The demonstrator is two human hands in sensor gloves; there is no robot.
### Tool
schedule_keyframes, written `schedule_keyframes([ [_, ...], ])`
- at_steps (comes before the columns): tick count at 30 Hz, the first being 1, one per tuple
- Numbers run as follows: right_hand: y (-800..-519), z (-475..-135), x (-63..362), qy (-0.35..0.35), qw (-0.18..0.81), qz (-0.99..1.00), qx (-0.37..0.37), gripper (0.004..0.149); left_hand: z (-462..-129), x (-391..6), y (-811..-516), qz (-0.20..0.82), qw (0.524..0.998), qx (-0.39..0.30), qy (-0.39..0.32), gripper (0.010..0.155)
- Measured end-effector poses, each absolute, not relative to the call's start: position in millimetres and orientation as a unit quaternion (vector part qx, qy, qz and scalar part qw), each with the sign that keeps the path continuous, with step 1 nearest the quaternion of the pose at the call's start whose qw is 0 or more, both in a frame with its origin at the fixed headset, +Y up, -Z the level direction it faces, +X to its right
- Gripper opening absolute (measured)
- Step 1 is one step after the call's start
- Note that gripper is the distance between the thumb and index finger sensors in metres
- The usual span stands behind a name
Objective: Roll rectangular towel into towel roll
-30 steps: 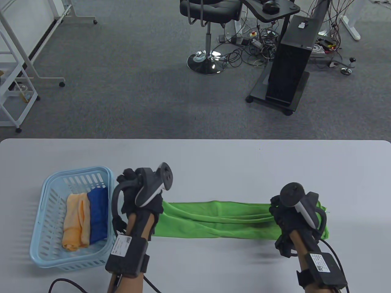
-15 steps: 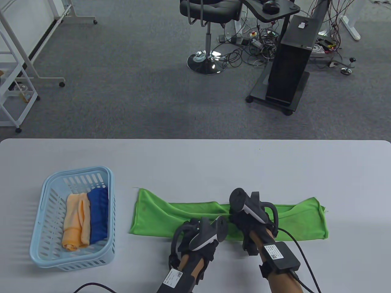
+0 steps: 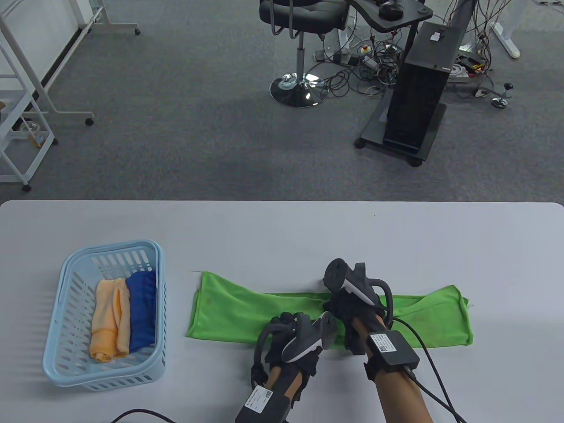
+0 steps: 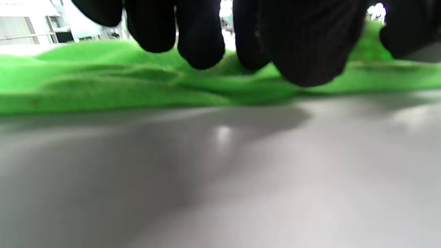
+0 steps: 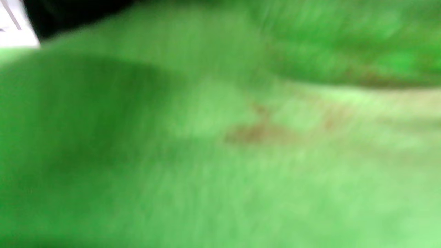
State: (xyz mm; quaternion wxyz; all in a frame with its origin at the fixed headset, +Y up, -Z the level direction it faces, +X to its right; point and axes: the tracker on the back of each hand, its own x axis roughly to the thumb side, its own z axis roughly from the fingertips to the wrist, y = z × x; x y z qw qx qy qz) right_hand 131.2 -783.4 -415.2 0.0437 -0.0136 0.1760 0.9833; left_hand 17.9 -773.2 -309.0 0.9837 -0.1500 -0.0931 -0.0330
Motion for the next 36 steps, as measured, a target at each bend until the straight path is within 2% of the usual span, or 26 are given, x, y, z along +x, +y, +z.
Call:
schedule_keyframes([
  [2, -782, -416, 129, 0.149, 0.071, 0.986, -0.017, 0.049, -310, 20, -777, -0.046, 0.982, -0.157, -0.094, 0.061],
  [3, -781, -415, 129, 0.159, 0.054, 0.986, -0.020, 0.045, -310, 20, -776, -0.027, 0.985, -0.142, -0.095, 0.054],
  [4, -778, -415, 130, 0.172, 0.031, 0.985, -0.013, 0.043, -311, 21, -776, -0.022, 0.988, -0.129, -0.087, 0.044],
  [7, -767, -412, 138, 0.194, 0.046, 0.979, -0.025, 0.045, -310, 16, -768, -0.029, 0.986, -0.133, -0.092, 0.042],
  [11, -733, -399, 164, 0.168, 0.216, 0.960, -0.063, 0.047, -313, -12, -729, 0.060, 0.992, -0.091, -0.069, 0.042],
  [16, -678, -370, 182, 0.133, 0.399, 0.906, -0.047, 0.054, -324, -63, -682, 0.177, 0.983, -0.042, -0.029, 0.043],
  [18, -661, -360, 182, 0.125, 0.445, 0.885, -0.048, 0.056, -325, -78, -668, 0.210, 0.976, -0.050, -0.005, 0.050],
  [20, -647, -351, 179, 0.094, 0.463, 0.880, -0.055, 0.057, -319, -91, -651, 0.233, 0.972, -0.027, -0.008, 0.056],
  [23, -635, -340, 172, 0.091, 0.458, 0.883, -0.039, 0.058, -306, -98, -632, 0.314, 0.949, 0.007, -0.029, 0.055],
  [25, -631, -333, 167, 0.075, 0.465, 0.881, -0.049, 0.059, -303, -87, -630, 0.365, 0.924, -0.032, -0.109, 0.077],
  [26, -630, -331, 166, 0.071, 0.471, 0.878, -0.051, 0.059, -302, -80, -631, 0.360, 0.922, -0.065, -0.126, 0.090],
  [28, -630, -327, 166, 0.074, 0.487, 0.869, -0.053, 0.063, -303, -63, -635, 0.318, 0.933, -0.092, -0.142, 0.097],
  [29, -628, -324, 168, 0.071, 0.496, 0.864, -0.057, 0.068, -304, -55, -635, 0.284, 0.946, -0.067, -0.142, 0.092],
  [31, -624, -321, 172, 0.062, 0.495, 0.865, -0.050, 0.074, -303, -52, -631, 0.247, 0.962, -0.005, -0.120, 0.054],
  [32, -621, -320, 175, 0.059, 0.477, 0.877, -0.025, 0.075, -303, -53, -627, 0.235, 0.965, 0.015, -0.115, 0.047],
  [36, -610, -315, 170, 0.100, 0.331, 0.932, 0.103, 0.077, -305, -60, -605, 0.234, 0.965, -0.003, -0.118, 0.044],
])
